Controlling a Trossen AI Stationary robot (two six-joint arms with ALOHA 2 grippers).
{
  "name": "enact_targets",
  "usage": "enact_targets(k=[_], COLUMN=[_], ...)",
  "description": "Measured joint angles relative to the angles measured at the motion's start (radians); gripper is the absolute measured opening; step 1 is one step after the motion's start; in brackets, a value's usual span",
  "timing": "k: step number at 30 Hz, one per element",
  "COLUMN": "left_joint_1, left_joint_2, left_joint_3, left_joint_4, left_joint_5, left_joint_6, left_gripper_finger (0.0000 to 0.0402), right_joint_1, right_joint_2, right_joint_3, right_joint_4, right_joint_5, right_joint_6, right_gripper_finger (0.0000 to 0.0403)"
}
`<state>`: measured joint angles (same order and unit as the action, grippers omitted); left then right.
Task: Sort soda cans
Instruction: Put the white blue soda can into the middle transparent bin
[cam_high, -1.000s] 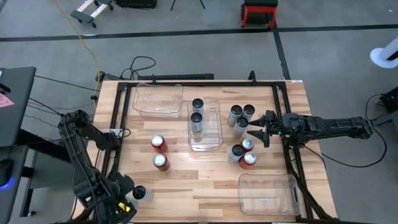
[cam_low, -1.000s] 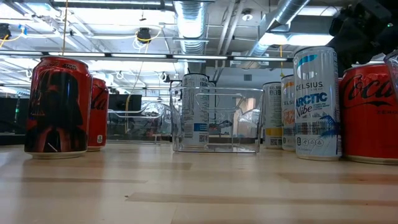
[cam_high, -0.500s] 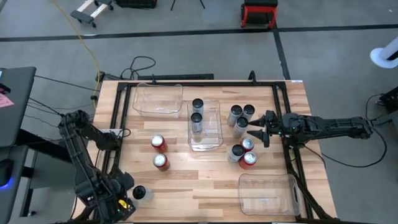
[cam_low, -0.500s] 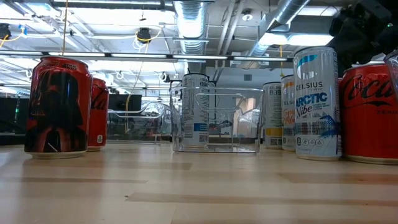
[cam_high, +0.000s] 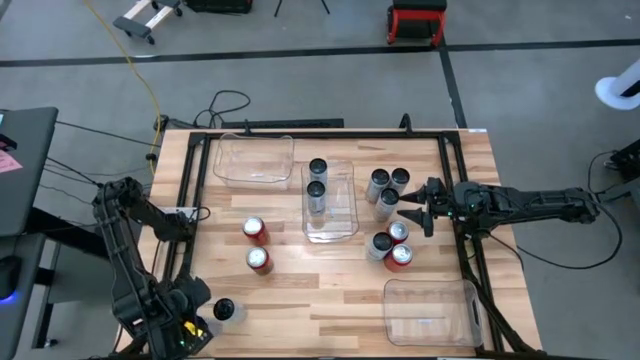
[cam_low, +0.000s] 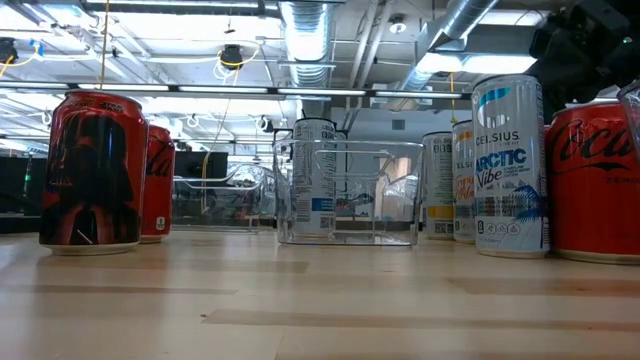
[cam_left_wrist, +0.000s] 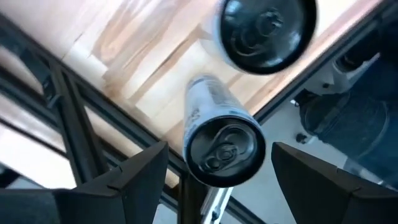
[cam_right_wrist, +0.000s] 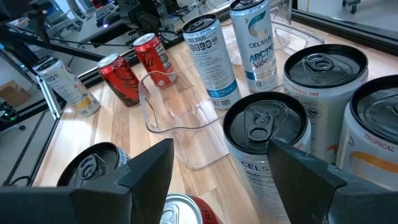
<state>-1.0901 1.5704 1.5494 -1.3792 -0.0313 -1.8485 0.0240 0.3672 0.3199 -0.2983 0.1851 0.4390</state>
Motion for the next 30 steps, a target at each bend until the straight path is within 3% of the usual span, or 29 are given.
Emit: enact_targets(k=[5,11,21,30], left_joint_1=[0.020,0.037,0.037,0.028], left_joint_2=[0.000,0.000,0.000,0.022], left_joint_3=[0.000,0.000,0.000,0.000], left_joint_4=[0.001,-0.005,0.006,-0.001], left_joint_5=[-0.032,-0.039,0.033,0.031], left_joint_6=[0.071,-0.021,-0.067,-0.094], left_gripper_finger=[0.0279,0.0282,0.0393,0.0399], right_joint_1=[0.000,0.000,0.001,0.001], right_joint_2=[0.000,0.000,0.050,0.134], right_joint_3=[0.000,0.000,0.000,0.000], right_joint_4=[-0.001,-0.004,-0.006,0.022], right_joint_5=[0.000,0.000,0.000,0.000], right_joint_6=[-0.027,-0.028,-0.002,-0.001], right_gripper_finger=[0.0281,0.0281,0.0281,0.0281])
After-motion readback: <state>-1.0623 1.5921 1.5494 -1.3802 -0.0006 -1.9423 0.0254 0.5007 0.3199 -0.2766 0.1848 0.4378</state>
